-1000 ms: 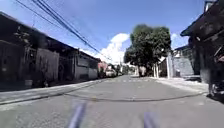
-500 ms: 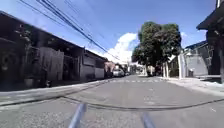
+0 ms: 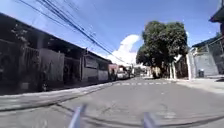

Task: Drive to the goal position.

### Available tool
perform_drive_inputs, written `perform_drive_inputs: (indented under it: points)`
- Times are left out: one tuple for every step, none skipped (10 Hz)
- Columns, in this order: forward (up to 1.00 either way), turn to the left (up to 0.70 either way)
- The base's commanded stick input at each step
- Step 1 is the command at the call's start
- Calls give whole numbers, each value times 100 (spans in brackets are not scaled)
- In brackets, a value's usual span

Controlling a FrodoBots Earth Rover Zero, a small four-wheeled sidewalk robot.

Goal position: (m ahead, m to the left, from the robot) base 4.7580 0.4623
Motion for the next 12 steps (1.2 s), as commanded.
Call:
perform_drive_inputs:
  points:
    - [100, -40]
    - [100, -40]
    - [100, -34]
    - [100, -38]
    - [100, -40]
    - [100, -40]
    - [100, -33]
    - [100, -18]
    - [100, 0]
    - [100, 0]
    - [100, 0]
    - [100, 0]
